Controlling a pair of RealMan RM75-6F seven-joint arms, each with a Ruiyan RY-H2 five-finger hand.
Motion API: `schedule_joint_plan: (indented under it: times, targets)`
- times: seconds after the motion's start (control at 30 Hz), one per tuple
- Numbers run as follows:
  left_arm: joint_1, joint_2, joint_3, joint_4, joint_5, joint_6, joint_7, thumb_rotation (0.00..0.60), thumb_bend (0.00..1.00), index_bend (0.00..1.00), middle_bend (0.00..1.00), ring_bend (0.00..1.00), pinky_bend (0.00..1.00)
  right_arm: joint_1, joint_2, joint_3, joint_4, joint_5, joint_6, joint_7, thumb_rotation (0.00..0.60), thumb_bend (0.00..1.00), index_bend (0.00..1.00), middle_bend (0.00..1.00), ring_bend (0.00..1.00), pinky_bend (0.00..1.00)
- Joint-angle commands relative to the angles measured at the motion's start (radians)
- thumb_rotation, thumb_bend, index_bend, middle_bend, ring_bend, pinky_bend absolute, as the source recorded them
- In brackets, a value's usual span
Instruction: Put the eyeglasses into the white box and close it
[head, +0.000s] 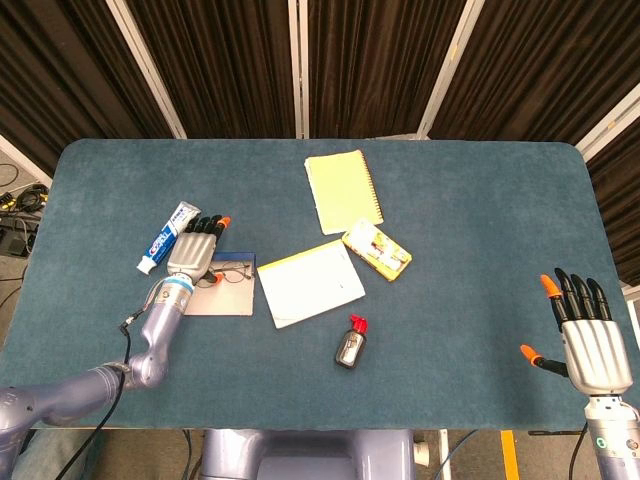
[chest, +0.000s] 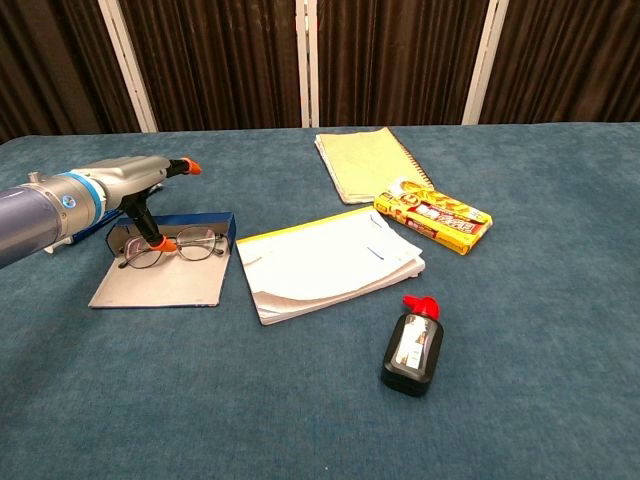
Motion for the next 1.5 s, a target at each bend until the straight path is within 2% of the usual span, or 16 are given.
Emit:
schedule_joint_plan:
  times: [0.03, 0.47, 0.9, 1.2, 1.43, 1.5]
  targets:
    - [-0.013, -0.013, -0.006, 0.024, -0.011, -0.017, 0.008, 0.6, 0.2, 0.0, 0.0, 0.0, 0.0, 0.0, -0.001, 0.002, 0.001, 0.004, 0.0, -0.002, 0.6, 0.0, 0.0, 0.0, 0.0, 0.0]
    - [-0.069, -0.062, -0.007, 0.137, -0.004, -0.06, 0.054, 0.6, 0.21, 0.0, 0.0, 0.0, 0.0, 0.0, -0.002, 0.01, 0.003, 0.026, -0.002, -0.01, 0.6, 0.0, 0.0, 0.0, 0.0, 0.0]
    - [-0.071, -0.051, -0.005, 0.146, 0.014, -0.046, 0.076, 0.6, 0.21, 0.0, 0.0, 0.0, 0.0, 0.0, -0.002, 0.008, 0.002, 0.027, -0.001, -0.011, 0.6, 0.0, 0.0, 0.0, 0.0, 0.0]
    - [-0.037, 0.004, 0.005, 0.06, 0.05, -0.017, 0.044, 0.6, 0.21, 0.0, 0.0, 0.0, 0.0, -0.003, 0.0, 0.004, -0.007, 0.017, 0.007, -0.017, 0.6, 0.0, 0.0, 0.0, 0.0, 0.0]
    - [0.046, 0.147, 0.048, -0.186, 0.113, 0.043, 0.001, 0.6, 0.21, 0.0, 0.0, 0.0, 0.0, -0.009, 0.007, -0.004, -0.021, -0.006, 0.023, -0.014, 0.6, 0.0, 0.0, 0.0, 0.0, 0.0]
    - [0.06, 0.17, 0.058, -0.225, 0.134, 0.059, -0.009, 0.6, 0.21, 0.0, 0.0, 0.0, 0.0, -0.01, 0.008, -0.006, -0.023, -0.011, 0.026, -0.013, 0.6, 0.0, 0.0, 0.0, 0.0, 0.0]
